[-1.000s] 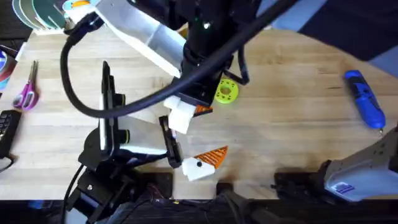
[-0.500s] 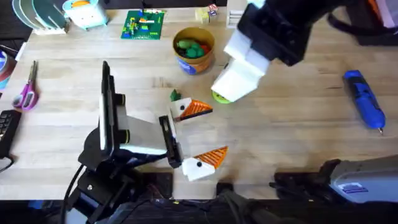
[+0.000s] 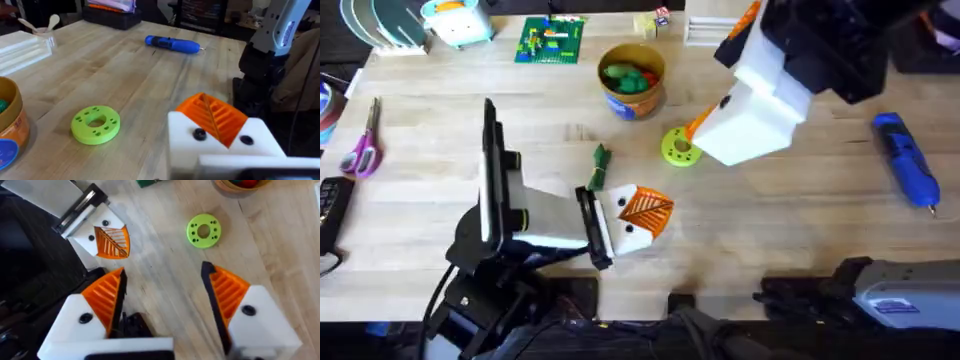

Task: Pick up the gripper from the table and insert it into the empty holder that is missing its gripper. Then pick up a screw, insert it into the mounting hole, and use the screwdriver to tighten it. Finally, clean up the table by picking up the vegetable and placing it into the bucket.

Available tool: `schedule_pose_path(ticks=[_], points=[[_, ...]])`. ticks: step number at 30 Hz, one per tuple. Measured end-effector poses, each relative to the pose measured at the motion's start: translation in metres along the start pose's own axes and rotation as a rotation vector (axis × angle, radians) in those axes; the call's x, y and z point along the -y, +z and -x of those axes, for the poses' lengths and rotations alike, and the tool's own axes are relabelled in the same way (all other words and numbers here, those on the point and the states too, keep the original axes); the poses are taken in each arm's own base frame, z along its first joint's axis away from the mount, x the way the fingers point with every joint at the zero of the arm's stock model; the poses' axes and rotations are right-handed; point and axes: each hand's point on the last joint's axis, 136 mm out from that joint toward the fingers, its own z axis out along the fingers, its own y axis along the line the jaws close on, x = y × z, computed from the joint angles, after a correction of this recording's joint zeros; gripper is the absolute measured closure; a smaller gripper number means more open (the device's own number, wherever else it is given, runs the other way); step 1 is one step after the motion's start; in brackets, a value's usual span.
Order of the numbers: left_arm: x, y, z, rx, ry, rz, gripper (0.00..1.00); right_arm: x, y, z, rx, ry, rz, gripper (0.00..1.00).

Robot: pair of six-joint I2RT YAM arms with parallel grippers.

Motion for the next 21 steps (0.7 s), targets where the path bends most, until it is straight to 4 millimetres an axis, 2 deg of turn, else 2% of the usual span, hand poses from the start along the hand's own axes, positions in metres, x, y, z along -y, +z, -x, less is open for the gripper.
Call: schedule_pose_path(ticks=[10,13,15,21], points=[[-0.001,0.0,0.0,0.001,0.001,0.006,0.993,0.001,0.0,0.0,-0.002,0.0,-0.005,0.107],[-0.001,0.0,0.0,0.001,0.001,0.007,0.993,0.01,-0.001,-0.003,-0.008,0.024,-0.031,0.105],[-0.001,0.0,0.0,0.0,0.001,0.007,0.993,0.023,-0.002,-0.007,-0.009,0.085,-0.052,0.105],[-0.001,0.0,0.0,0.001,0.001,0.007,0.993,0.095,-0.017,-0.043,-0.011,0.433,-0.173,0.105]])
